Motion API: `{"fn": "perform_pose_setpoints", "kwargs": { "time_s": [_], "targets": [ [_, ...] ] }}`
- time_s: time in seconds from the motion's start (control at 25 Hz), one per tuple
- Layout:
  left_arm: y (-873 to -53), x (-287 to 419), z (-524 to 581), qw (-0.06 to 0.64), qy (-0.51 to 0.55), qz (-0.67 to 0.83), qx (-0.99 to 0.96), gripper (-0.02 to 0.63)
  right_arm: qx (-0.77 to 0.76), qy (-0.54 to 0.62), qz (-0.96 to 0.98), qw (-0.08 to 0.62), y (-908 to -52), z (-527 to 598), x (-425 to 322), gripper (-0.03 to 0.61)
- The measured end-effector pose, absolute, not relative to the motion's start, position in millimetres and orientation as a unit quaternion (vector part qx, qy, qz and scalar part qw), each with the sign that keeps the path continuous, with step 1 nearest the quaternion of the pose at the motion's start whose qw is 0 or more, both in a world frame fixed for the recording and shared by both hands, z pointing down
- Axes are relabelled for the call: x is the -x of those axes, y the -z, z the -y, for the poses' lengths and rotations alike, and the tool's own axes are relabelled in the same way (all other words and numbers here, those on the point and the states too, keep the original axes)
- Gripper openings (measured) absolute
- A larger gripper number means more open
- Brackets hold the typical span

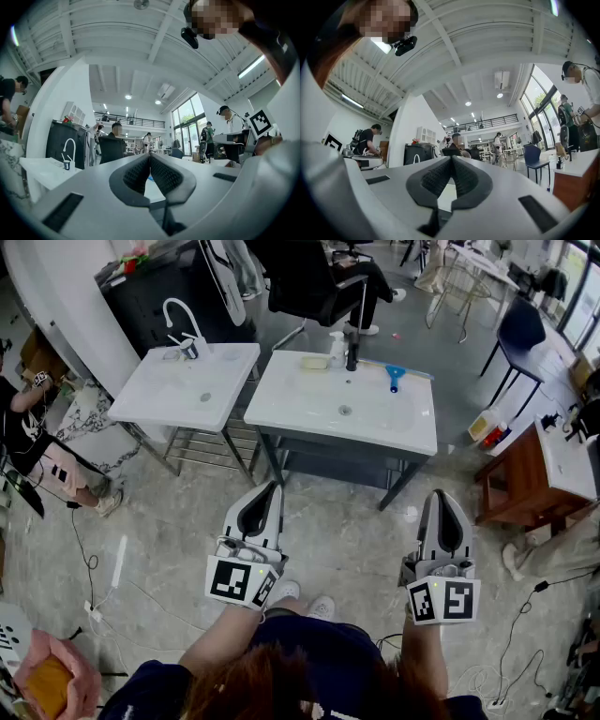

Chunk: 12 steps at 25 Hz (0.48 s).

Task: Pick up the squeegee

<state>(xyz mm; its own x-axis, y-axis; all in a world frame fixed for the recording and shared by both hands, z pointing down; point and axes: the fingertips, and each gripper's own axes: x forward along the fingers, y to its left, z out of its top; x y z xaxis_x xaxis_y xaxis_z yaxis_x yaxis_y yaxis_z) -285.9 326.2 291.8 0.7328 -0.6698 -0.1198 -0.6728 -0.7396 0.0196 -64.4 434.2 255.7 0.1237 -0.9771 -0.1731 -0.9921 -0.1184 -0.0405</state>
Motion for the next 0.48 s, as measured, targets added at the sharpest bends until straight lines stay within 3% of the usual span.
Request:
{"fn": "perform_pose_setpoints", "kwargs": {
  "time_s": [0.48],
  "targets": [
    [-291.2,288.8,-329.2,0.016,-0.053,-0.359,0.932,0.020,0.747,-0.047,-0.656,0.099,-252.4,-438.5,63.8,0.015]
  ]
}}
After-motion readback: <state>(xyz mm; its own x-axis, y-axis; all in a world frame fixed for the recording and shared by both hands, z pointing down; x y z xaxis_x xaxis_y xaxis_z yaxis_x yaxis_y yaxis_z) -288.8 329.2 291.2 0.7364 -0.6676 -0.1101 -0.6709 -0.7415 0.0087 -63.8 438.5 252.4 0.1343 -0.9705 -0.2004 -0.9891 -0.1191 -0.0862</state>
